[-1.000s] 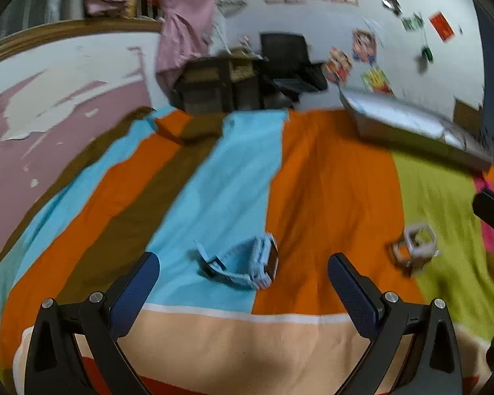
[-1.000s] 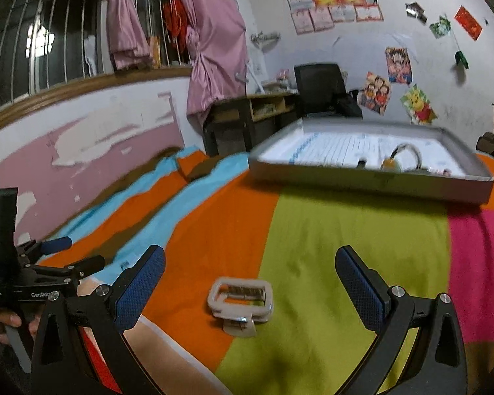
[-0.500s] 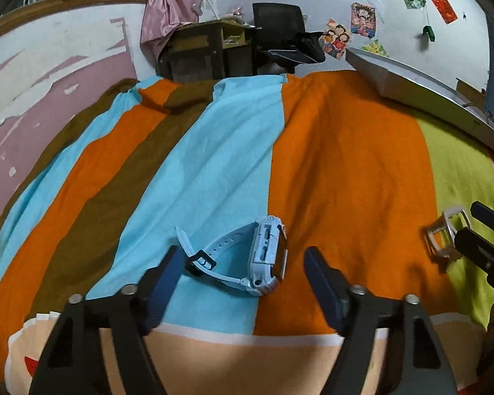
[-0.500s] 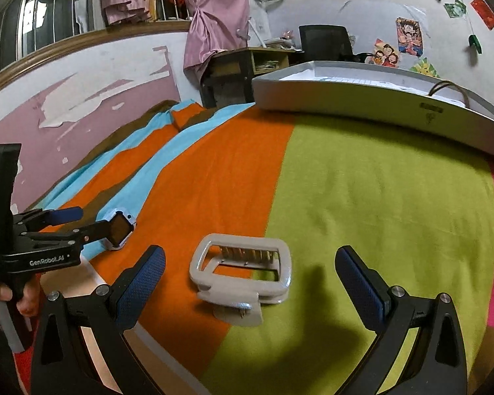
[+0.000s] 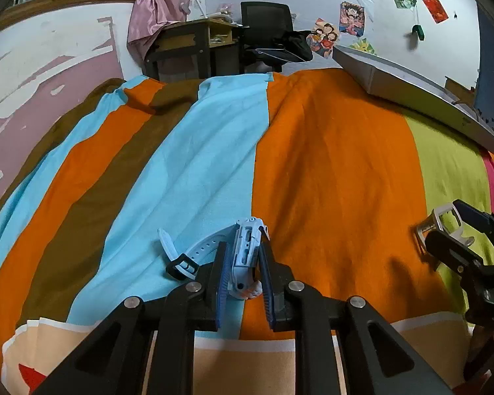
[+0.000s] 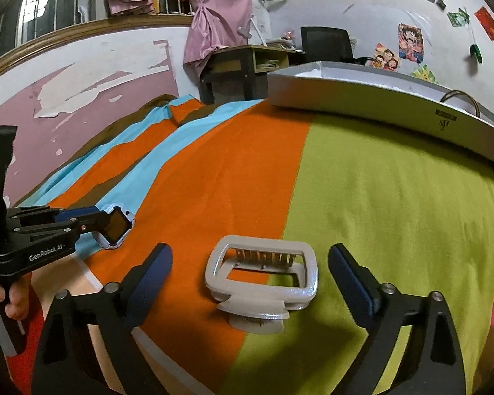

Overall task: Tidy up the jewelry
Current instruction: 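Grasp the white claw clip with the right tool while the left tool grasps the blue watch, then carry the claw clip and watch into the tray and open both tools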

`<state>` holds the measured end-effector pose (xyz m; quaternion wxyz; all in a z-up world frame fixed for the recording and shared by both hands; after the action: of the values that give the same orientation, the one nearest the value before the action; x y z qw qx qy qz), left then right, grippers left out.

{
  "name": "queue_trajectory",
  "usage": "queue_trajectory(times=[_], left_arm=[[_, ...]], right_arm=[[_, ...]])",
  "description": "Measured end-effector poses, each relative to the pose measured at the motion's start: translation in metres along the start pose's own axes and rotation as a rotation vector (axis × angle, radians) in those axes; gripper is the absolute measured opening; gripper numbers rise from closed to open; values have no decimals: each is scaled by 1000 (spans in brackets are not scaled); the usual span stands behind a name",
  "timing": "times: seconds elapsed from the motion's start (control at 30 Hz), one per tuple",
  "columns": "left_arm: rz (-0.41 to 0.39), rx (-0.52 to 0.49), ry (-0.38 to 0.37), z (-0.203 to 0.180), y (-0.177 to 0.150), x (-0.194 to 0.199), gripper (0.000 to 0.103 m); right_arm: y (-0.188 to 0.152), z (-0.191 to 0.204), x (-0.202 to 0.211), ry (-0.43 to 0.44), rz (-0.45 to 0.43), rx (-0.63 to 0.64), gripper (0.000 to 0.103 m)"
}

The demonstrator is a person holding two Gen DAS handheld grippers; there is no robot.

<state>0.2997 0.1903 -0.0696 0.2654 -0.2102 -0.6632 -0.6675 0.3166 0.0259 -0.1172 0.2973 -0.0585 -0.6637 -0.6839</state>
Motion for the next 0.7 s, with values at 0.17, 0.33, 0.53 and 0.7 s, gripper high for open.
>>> queue_trajectory(times=[0.17,0.33,0.53,0.7], left_arm=[[1,7,-11,0,-1,3,16],[9,26,-39,-1,0,6,16],[12,72,-105,-10,-1,18,16],[11,95,-159,-20,-3,34,15]], right_arm=[[-3,2,-5,-18,27,-7,61],[-4,3,2,0,11,-12,58],[1,4,23,34,-30,24,58],[9,-9,46,28,-54,22,58]])
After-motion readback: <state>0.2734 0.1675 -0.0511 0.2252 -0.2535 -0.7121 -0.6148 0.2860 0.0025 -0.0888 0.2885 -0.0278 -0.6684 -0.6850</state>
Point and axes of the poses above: each gripper's, at about its wrist camera, not at the fingertips, and x roughly against the way its jaws point, z to its left, y to its top, the point moved 1 cm from there along -x, roughly the way its jaws point, and after that the axes turned 6 degrees about -z, right-handed, at the moved point
